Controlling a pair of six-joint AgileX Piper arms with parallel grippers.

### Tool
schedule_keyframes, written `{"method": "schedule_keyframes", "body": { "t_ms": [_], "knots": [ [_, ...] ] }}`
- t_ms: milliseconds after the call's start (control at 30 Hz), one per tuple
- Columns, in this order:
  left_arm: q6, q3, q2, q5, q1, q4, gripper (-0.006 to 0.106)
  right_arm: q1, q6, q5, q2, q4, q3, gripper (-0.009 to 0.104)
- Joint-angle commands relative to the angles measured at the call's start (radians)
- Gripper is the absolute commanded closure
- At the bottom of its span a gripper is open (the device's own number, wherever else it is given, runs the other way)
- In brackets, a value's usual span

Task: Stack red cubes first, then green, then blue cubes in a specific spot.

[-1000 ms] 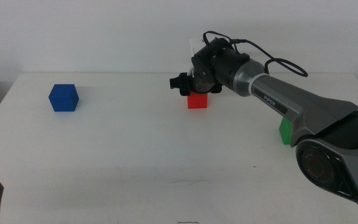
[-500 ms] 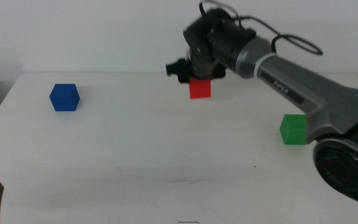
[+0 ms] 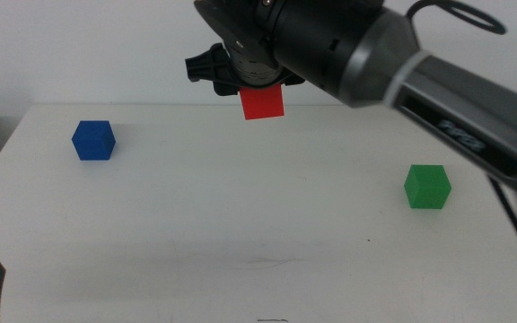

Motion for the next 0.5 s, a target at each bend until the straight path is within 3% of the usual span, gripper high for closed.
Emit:
{"method": "schedule_keyframes", "body": {
  "t_ms": [0, 200, 467],
  "knots": [
    [-0.007, -0.002, -0.013, -0.080, -0.002, -0.012, 0.007, 0.030, 0.064, -0.036, -0.129, -0.090, 0.063, 0.096],
    [-0.007, -0.002, -0.013, -0.080, -0.002, -0.012, 0.007, 0.040, 0.200, -0.187, -0.271, -0.065, 0.375, 0.096],
    [-0.007, -0.002, -0.013, -0.080, -0.002, -0.012, 0.007, 0.050, 0.417, -0.347, -0.355, -0.115, 0.737, 0.096]
  ]
}}
